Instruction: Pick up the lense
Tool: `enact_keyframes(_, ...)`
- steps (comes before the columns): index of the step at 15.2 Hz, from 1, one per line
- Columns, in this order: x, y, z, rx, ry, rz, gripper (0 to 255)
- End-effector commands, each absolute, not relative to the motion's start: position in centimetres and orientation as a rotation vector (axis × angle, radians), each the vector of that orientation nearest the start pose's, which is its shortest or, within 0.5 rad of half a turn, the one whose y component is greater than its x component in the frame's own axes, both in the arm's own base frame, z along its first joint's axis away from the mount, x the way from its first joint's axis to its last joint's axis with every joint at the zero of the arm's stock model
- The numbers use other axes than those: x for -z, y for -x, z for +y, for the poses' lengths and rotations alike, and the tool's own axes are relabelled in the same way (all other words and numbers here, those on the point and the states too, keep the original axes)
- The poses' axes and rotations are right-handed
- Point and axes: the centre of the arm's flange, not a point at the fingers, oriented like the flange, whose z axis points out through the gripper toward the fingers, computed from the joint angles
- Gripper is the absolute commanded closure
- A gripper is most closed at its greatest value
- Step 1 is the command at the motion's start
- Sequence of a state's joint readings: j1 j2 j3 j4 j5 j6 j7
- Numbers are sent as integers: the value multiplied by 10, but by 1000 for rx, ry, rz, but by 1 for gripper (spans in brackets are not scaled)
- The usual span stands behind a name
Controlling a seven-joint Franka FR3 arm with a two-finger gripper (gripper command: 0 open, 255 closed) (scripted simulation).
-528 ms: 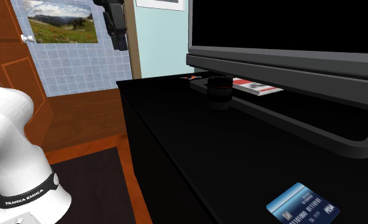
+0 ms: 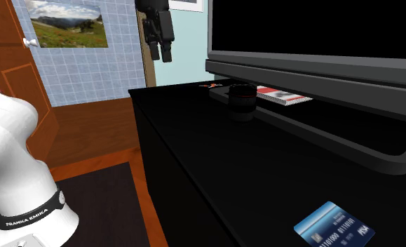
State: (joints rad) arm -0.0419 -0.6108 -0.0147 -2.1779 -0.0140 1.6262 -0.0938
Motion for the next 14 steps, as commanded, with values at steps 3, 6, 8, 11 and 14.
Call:
enact_keyframes(3,-610,-412,-53,68,3149,-75,0)
enact_keyframes(6,-602,-446,-74,49,3148,-84,0)
enact_keyframes(8,-596,-469,-88,36,3147,-90,0)
enact_keyframes(11,-587,-503,-109,18,3145,-99,0)
enact_keyframes(14,-578,-538,-129,-1,3144,-108,0)
